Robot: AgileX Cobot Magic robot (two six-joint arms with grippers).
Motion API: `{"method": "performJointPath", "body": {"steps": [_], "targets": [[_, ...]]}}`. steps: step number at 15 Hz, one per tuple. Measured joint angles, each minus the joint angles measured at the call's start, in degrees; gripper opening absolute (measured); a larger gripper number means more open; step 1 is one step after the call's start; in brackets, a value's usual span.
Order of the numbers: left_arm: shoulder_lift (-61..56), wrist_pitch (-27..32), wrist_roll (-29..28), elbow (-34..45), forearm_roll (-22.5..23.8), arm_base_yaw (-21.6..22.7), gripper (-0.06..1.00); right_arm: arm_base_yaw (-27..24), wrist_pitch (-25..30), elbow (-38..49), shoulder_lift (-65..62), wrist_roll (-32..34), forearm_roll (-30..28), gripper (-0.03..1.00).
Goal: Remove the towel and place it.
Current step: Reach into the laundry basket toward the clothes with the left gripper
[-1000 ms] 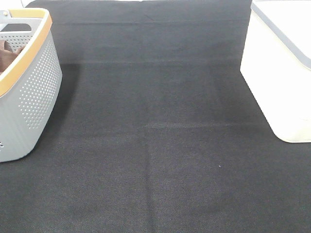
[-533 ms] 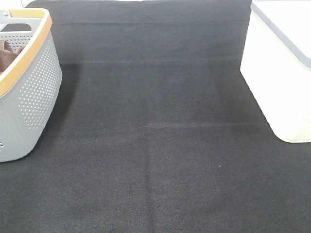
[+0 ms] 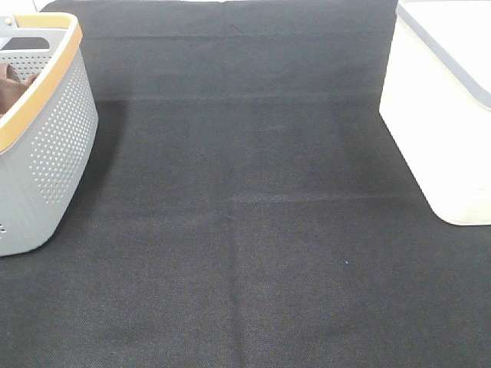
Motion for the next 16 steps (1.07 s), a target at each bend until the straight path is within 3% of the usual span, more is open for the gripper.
{"method": "performJointPath", "body": {"steps": [16], "targets": [[0.00, 0.00, 0.00, 0.00, 0.00, 0.00, 0.69, 0.00, 0.00, 0.00, 0.00, 0.00, 0.00, 0.61]]}}
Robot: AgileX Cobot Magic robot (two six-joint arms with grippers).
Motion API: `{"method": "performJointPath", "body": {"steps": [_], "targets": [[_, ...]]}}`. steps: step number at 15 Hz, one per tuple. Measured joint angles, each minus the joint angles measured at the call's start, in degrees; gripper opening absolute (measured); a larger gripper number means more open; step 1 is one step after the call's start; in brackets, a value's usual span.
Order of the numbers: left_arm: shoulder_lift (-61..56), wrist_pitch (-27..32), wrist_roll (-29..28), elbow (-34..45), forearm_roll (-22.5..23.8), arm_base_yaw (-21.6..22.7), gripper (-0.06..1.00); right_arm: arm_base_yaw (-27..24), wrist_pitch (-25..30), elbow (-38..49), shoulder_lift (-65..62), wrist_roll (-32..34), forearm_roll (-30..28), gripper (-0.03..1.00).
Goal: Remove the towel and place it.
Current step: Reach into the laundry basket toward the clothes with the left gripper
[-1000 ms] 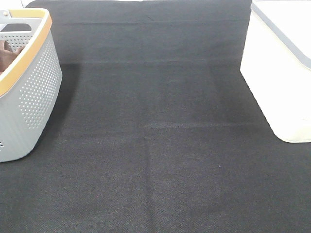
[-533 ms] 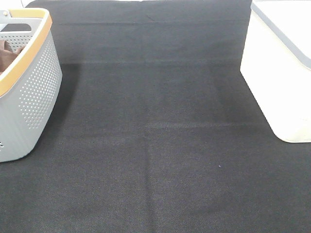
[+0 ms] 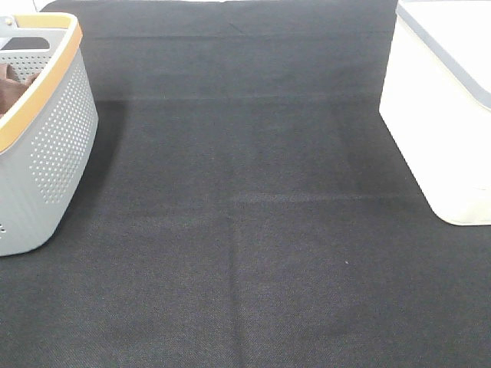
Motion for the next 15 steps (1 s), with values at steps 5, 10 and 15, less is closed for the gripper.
{"method": "performJointPath", "body": {"steps": [5, 10, 15], "targets": [[0.00, 0.00, 0.00, 0.00, 0.00, 0.00, 0.69, 0.00, 0.00, 0.00, 0.00, 0.00, 0.00, 0.61], [0.00, 0.00, 0.00, 0.00, 0.00, 0.00, 0.69, 0.00, 0.00, 0.00, 0.00, 0.00, 0.00, 0.61], [0.00, 0.00, 0.00, 0.00, -0.40, 0.00, 0.69, 0.00, 0.00, 0.00, 0.00, 0.00, 0.00, 0.61]]}}
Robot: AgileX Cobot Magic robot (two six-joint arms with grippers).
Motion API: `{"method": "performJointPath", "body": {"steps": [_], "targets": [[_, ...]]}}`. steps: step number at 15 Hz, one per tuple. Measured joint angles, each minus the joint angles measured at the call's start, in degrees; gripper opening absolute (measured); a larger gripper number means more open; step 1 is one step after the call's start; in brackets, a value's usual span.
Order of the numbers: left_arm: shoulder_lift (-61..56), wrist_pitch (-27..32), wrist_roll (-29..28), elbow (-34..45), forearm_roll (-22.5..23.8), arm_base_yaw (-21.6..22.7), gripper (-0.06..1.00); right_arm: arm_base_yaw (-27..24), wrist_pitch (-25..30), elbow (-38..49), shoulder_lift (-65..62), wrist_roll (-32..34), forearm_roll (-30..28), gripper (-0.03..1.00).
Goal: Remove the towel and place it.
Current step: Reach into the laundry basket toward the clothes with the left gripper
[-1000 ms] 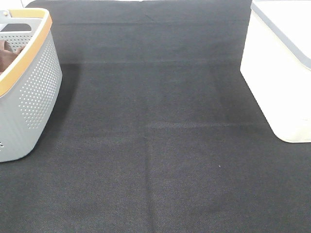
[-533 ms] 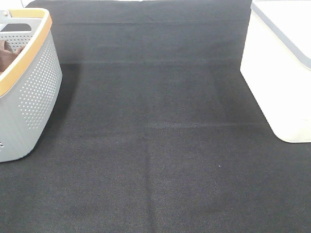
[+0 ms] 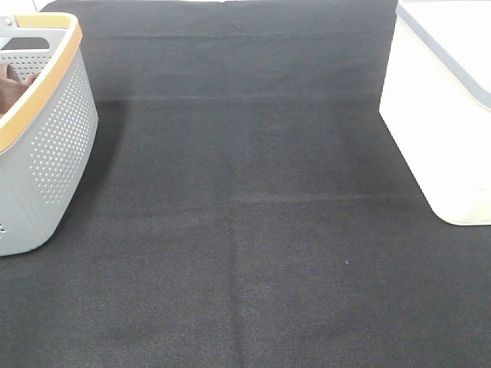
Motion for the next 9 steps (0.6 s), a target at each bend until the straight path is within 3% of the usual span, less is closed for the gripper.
{"method": "performJointPath", "body": {"steps": [5, 7, 9], "targets": [[0.57, -2.75, -4.41, -0.63, -0.11, 0.00, 0.69, 0.00, 0.00, 0.00, 0.00, 0.00, 0.00, 0.61], [3.15, -8.82, -4.81, -0.74, 0.63, 0.00, 0.69, 0.00, 0.00, 0.00, 0.00, 0.00, 0.00, 0.61], [8.02, -18.79, -4.98, -0.74, 0.63, 0.00, 0.69, 0.00, 0.00, 0.00, 0.00, 0.00, 0.00, 0.61]]}}
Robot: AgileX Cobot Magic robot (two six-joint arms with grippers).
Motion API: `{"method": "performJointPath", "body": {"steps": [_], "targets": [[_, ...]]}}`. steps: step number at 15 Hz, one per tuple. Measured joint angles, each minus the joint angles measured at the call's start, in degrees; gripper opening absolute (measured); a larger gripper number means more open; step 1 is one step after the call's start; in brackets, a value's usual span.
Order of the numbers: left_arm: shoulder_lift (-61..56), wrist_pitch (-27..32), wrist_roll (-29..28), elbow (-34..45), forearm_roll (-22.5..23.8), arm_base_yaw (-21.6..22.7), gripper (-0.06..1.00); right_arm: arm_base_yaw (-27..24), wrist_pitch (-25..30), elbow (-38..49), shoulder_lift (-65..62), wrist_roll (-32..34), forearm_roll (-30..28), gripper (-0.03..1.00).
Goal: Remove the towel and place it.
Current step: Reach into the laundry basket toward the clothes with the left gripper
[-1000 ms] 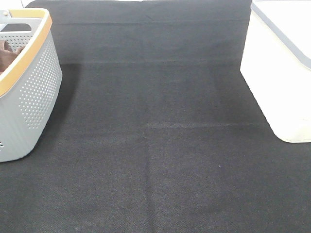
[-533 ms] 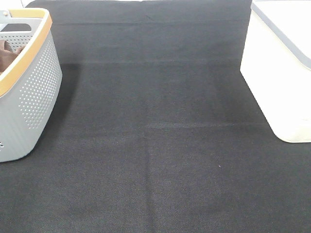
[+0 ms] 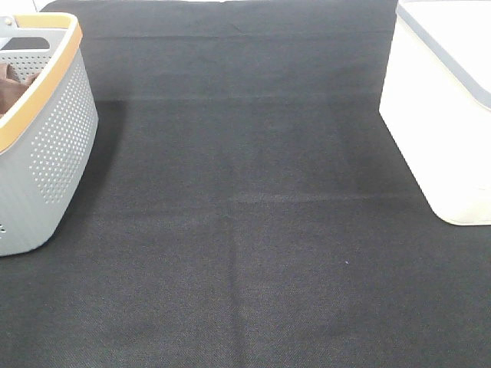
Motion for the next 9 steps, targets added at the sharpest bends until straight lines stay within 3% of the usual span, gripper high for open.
{"method": "performJointPath", "body": {"steps": [4, 6, 9], "targets": [[15.30, -16.16, 0.00, -1.78, 0.06, 0.00, 0.69, 0.00, 0.00, 0.00, 0.00, 0.00, 0.00, 0.61], [19.54, -18.11, 0.00, -3.84, 0.23, 0.00, 0.69, 0.00, 0.00, 0.00, 0.00, 0.00, 0.00, 0.61], [36.38, -19.25, -0.34, -15.18, 0.52, 0.00, 0.69, 0.00, 0.00, 0.00, 0.00, 0.00, 0.00, 0.61]]}}
